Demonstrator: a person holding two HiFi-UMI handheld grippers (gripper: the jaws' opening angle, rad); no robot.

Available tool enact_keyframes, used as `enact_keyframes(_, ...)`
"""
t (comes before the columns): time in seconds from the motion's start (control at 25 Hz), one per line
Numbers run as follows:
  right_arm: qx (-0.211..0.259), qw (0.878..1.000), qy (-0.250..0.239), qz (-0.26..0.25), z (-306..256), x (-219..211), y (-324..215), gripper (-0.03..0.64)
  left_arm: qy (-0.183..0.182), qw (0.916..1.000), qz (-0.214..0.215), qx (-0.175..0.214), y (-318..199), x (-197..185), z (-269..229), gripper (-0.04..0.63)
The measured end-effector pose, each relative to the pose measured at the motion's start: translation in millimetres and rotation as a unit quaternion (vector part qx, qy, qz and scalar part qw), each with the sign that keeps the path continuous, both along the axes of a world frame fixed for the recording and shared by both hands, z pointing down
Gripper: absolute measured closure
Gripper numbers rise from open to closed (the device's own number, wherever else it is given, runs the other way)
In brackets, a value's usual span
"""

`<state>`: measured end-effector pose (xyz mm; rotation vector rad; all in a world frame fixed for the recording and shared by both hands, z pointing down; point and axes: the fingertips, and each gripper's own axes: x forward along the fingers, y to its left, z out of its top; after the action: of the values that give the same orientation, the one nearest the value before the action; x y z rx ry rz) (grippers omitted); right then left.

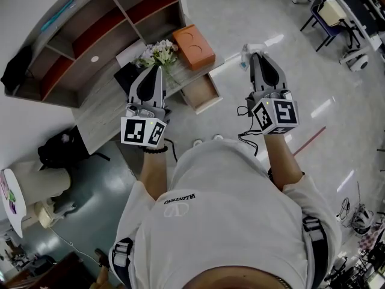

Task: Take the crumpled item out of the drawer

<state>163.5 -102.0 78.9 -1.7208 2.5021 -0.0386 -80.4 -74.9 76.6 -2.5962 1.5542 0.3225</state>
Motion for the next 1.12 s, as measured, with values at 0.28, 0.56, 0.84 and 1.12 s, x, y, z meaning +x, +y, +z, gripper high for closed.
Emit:
enact_keyframes(0.28, -0.003, 1.0, -0.002, 0.0, 4.8, -1.4, -2.7, 0.611, 0.001, 1.0, -0.001, -0.006, -3.2, -1.6, 6.2, 0.596)
enact_keyframes(0.56, -0.003, 1.0, 0.002, -0.001, 4.6, -4.3, -4.3, 0.614, 0.001, 1.0, 0.0, -0.005, -4.1, -2.2, 5.7, 0.596)
enact_keyframes(0.84, -0.005, 1.0, 0.005, 0.0, 6.8, -6.6, -6.4, 0.614, 0.004, 1.0, -0.001, -0.007, -5.9, -5.1, 9.2, 0.597)
enact_keyframes(1.12, -0.01, 1.0, 0.003, 0.001, 9.2, -7.1, -9.6, 0.614, 0.004, 0.9999, -0.002, -0.009, -7.9, -7.0, 8.7, 0.595)
